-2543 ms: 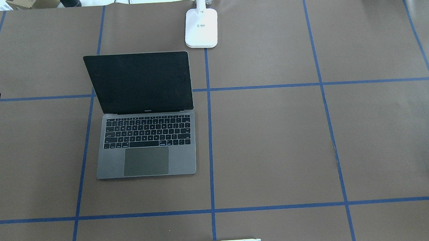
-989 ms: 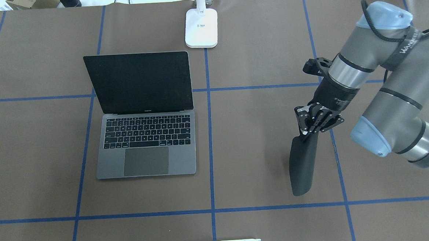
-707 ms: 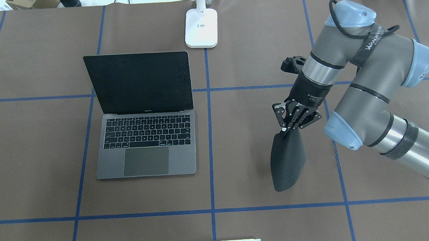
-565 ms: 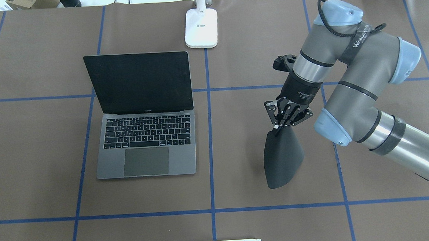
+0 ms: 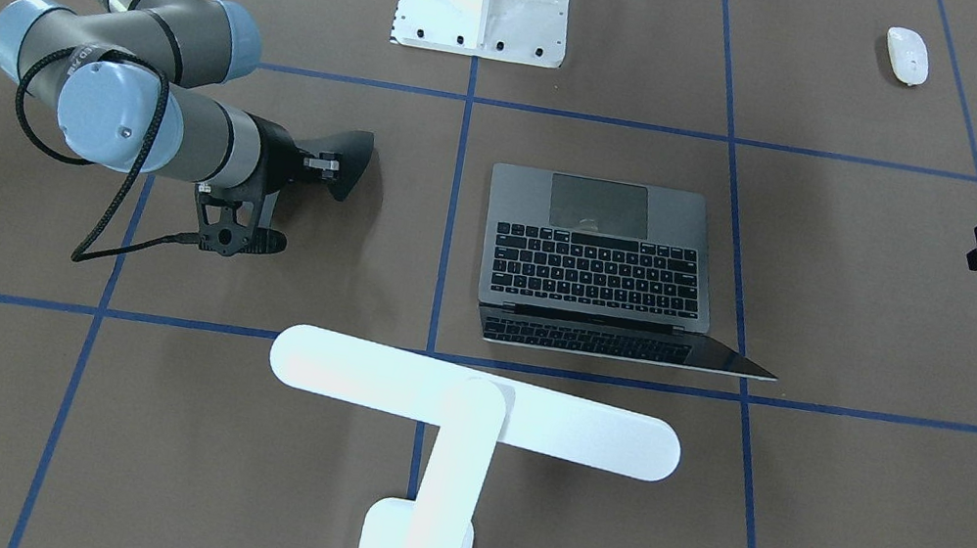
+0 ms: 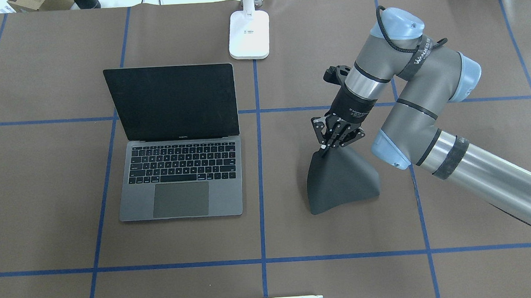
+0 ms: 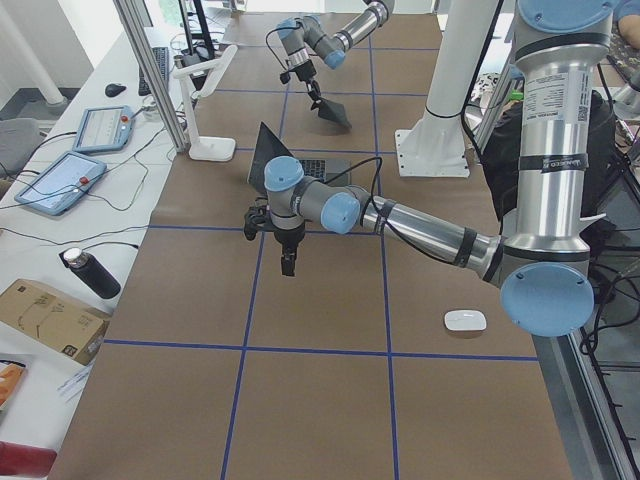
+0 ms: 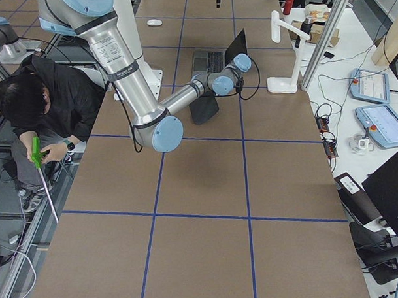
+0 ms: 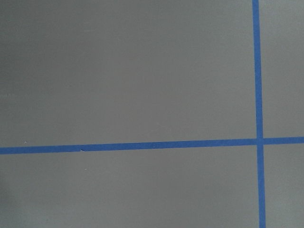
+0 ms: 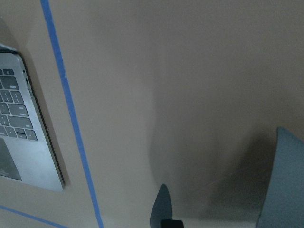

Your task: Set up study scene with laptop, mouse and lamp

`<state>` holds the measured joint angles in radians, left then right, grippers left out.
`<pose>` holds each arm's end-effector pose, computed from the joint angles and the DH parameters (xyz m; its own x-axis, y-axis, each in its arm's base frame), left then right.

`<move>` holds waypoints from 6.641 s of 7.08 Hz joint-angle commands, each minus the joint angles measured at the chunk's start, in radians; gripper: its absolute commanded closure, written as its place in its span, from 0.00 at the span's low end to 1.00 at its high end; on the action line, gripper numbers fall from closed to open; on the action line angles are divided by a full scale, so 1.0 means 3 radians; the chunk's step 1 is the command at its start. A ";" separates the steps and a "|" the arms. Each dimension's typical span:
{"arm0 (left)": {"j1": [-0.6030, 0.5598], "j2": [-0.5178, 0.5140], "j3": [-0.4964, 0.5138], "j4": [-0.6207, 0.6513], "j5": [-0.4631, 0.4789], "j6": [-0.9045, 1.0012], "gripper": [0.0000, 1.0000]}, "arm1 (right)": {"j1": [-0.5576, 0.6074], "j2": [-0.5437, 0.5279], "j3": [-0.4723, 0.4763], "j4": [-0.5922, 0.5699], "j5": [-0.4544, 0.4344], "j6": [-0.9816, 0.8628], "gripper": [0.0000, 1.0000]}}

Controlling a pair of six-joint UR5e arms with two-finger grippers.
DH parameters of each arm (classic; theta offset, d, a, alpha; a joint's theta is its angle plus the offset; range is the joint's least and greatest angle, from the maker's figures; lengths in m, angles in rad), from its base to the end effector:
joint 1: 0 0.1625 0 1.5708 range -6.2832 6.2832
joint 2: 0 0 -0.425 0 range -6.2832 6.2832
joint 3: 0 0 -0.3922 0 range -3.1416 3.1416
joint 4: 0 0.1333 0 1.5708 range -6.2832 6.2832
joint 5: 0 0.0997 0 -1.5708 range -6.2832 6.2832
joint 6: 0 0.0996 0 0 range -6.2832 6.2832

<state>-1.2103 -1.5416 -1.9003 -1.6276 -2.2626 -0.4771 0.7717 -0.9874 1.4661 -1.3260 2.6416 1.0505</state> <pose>0.1049 -0.4761 0.5083 0.7220 0.0241 -0.6915 0.0012 0.9993 0.0361 -0.4615 -0.5131 0.3063 0.4253 0.0813 0.9014 0.3383 0.9095 -0.2416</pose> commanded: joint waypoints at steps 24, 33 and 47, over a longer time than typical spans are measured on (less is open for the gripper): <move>-0.0005 -0.0056 0.0137 -0.0005 -0.0005 -0.0005 0.00 | -0.0231 0.0776 -0.1072 0.0277 -0.0369 0.0302 1.00; -0.0005 -0.0061 0.0188 -0.0010 -0.0005 -0.0005 0.00 | -0.0333 0.0832 -0.1067 0.0452 -0.0624 0.0297 1.00; -0.0025 -0.0123 0.0270 -0.0015 -0.0010 0.0000 0.00 | 0.0238 0.0303 -0.0410 0.0734 -0.0767 0.0461 0.01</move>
<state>-1.2141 -1.5791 -1.8136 -1.6322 -2.2645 -0.4782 0.7915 -0.8101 1.2494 -1.0879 2.4058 1.1842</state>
